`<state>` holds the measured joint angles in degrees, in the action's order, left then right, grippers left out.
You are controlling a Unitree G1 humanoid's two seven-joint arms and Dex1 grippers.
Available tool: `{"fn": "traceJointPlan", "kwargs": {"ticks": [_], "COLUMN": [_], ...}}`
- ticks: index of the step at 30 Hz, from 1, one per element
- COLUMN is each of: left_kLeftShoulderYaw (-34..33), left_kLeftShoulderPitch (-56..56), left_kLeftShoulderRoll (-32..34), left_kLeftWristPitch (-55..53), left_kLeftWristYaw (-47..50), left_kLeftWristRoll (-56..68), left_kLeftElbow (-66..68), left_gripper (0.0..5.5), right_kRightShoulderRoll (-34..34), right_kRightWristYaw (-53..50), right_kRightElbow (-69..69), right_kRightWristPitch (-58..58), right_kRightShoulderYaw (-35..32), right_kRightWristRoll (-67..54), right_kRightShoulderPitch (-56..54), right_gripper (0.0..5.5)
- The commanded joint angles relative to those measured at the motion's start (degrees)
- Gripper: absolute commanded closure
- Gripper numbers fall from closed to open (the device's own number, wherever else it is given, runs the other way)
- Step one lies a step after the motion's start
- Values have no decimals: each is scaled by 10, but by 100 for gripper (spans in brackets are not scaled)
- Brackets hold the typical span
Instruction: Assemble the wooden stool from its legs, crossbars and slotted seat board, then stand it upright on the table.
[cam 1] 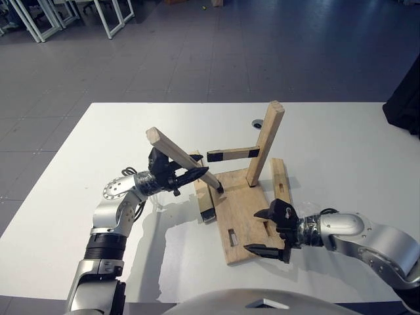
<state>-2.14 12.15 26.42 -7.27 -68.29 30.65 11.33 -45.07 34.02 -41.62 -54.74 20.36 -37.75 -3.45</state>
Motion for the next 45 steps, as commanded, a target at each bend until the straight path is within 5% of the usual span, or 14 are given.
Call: {"fn": "traceJointPlan", "kwargs": {"ticks": [1,11,20,30,38,41,45], "left_kLeftShoulderYaw": [22,55,119,108,139,144,156], "left_kLeftShoulderPitch": [8,22,74,78,73,77,92], "left_kLeftShoulderRoll": [21,46,97,84,78,76,68], "left_kLeftWristPitch": [-4,6,-107,-160,-105,-101,-97], "left_kLeftWristYaw": [-35,-54,-15,-3,35,37,33], "left_kLeftWristRoll": [-24,-61,-113,-82,-137,-135,-137], "left_kLeftElbow": [19,47,34,15,53,62,81], "left_gripper": [346,346,346,346,346,346,346], "right_kRightShoulderRoll": [-2,3,19,24,363,443,444], "right_kRightWristYaw": [7,12,5,12,-306,-425,-504], "right_kRightElbow": [-2,-1,5,5,47,50,117], "right_kRightWristPitch": [-7,-9,-10,-7,-116,-102,-25], "right_kRightShoulderYaw": [-2,-4,0,-1,-255,-256,-148], "right_kRightWristRoll": [11,21,34,49,-215,-279,-56], "right_kRightShoulderPitch": [-13,-7,-12,-12,-176,-218,-306], "right_gripper": [64,64,64,64,224,293,335]}}
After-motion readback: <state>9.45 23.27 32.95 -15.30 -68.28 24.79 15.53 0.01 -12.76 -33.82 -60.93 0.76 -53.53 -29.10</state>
